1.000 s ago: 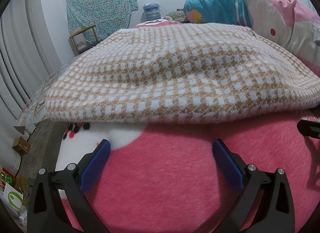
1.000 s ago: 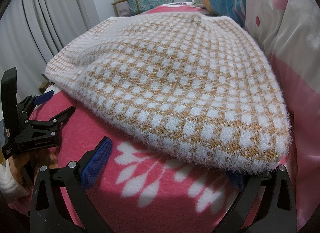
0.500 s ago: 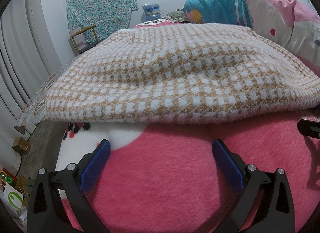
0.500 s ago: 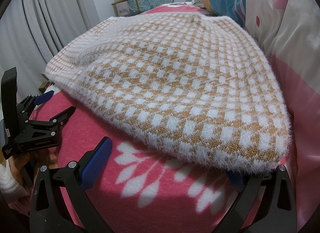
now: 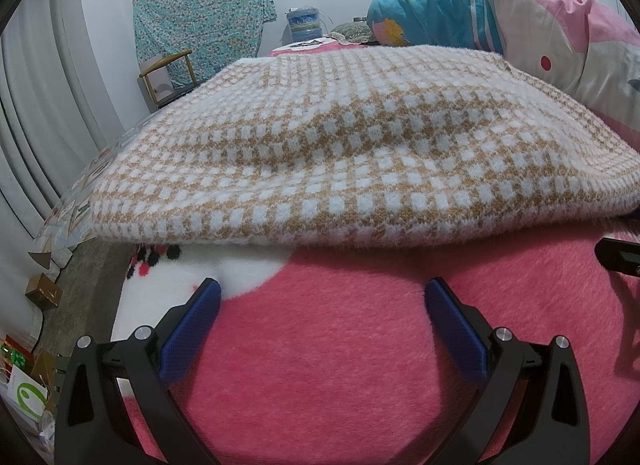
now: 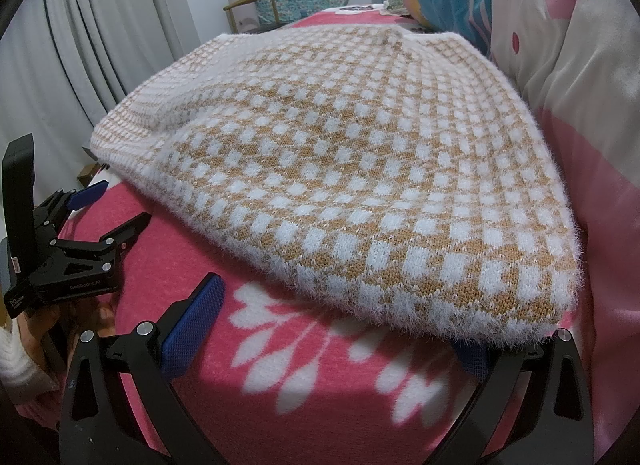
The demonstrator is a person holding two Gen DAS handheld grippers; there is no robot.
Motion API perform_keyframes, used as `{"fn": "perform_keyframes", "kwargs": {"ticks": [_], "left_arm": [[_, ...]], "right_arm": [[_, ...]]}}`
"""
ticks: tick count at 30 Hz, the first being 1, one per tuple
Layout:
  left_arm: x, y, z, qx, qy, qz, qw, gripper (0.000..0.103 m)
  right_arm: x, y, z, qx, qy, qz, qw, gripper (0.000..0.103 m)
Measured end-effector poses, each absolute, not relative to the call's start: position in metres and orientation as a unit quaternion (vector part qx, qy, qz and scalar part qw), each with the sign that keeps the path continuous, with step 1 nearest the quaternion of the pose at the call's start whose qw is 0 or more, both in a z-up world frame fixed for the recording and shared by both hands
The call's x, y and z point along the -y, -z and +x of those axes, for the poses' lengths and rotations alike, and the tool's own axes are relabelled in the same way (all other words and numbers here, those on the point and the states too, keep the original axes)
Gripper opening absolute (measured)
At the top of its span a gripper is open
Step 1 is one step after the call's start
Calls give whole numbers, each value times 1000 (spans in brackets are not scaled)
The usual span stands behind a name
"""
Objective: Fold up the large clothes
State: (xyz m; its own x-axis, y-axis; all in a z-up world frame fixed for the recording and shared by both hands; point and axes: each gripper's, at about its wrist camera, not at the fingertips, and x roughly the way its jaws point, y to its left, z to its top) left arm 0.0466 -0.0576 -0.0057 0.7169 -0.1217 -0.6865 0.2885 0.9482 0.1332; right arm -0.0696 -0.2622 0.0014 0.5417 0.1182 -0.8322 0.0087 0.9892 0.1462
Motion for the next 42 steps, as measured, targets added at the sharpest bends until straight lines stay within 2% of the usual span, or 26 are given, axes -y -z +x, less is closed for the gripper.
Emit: {"fn": "perform_keyframes", "kwargs": {"ticks": [42], "left_arm": [[56, 6, 48, -358, 110, 117, 920, 100]], "right_arm": [[262, -1, -70, -478, -31, 67, 875, 97]]}}
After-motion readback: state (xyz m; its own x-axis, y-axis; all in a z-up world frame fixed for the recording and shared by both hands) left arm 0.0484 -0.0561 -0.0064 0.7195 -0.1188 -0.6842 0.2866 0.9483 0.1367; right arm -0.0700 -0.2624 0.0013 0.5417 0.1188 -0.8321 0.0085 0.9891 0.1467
